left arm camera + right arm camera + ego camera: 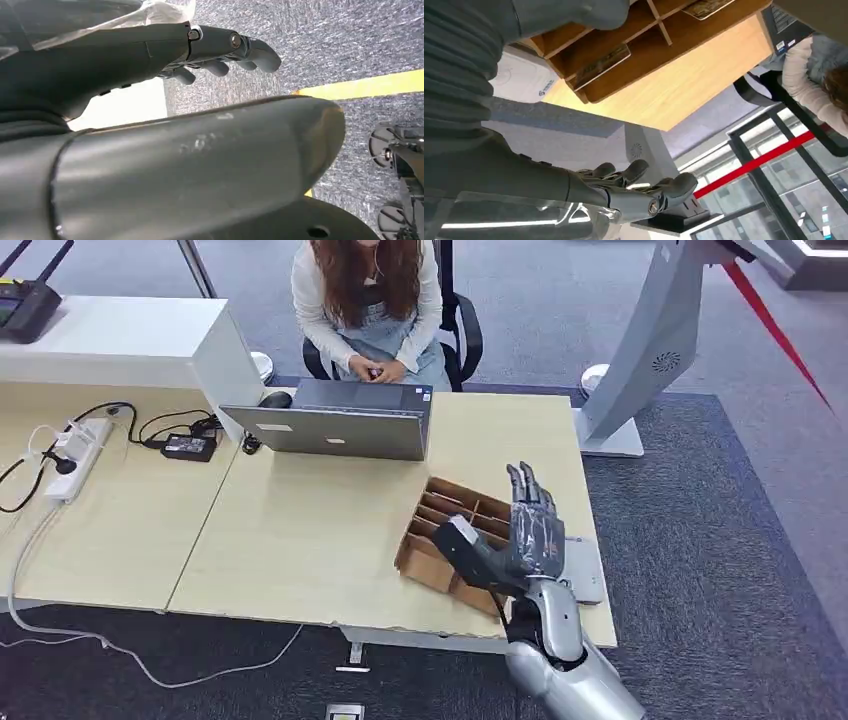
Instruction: Pass the card to the sensor for recognition and then transmit it.
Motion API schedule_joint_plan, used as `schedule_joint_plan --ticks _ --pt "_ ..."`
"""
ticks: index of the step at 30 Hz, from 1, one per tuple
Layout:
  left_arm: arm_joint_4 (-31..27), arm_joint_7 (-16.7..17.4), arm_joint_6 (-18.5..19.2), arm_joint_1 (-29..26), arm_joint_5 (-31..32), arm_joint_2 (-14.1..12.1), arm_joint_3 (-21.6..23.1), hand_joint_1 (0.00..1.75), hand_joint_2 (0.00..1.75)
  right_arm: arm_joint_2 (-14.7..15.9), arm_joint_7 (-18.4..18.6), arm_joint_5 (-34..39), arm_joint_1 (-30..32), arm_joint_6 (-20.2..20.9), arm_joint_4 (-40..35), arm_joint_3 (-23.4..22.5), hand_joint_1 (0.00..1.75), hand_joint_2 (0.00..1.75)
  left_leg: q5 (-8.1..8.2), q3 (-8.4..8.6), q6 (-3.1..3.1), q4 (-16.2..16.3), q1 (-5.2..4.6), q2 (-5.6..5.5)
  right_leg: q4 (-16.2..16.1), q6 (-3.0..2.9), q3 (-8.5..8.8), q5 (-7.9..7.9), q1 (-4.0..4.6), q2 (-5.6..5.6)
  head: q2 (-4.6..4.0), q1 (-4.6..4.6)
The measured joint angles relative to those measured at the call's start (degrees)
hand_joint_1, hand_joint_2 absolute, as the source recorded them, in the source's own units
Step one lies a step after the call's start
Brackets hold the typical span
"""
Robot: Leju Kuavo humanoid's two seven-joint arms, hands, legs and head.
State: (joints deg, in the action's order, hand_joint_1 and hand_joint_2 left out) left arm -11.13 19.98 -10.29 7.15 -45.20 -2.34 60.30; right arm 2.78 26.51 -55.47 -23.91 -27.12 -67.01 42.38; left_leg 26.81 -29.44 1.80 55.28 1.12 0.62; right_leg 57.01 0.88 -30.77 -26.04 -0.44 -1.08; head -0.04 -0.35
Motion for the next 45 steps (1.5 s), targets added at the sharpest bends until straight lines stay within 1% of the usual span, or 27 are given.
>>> schedule_joint_plan --ticks 9,45 --pt "0.0 0.0 0.0 0.0 0.0 -0.3 0.0 0.00 0.00 0.0 0.4 0.0 0.2 0.1 1.2 -0.2 1.36 1.75 0.00 -0.02 0.00 0.0 0.00 0.00 0.0 0.00 -0.01 0.00 0.00 0.00 0.00 0.00" --pt "0.0 0.0 0.0 0.0 0.0 -0.5 0.0 0.00 0.00 0.0 0.4 0.0 0.3 0.1 1.2 -0.2 1.36 1.75 0.00 0.00 0.00 0.0 0.00 0.00 0.0 0.00 0.00 0.00 0.00 0.00 0.00 0.00"
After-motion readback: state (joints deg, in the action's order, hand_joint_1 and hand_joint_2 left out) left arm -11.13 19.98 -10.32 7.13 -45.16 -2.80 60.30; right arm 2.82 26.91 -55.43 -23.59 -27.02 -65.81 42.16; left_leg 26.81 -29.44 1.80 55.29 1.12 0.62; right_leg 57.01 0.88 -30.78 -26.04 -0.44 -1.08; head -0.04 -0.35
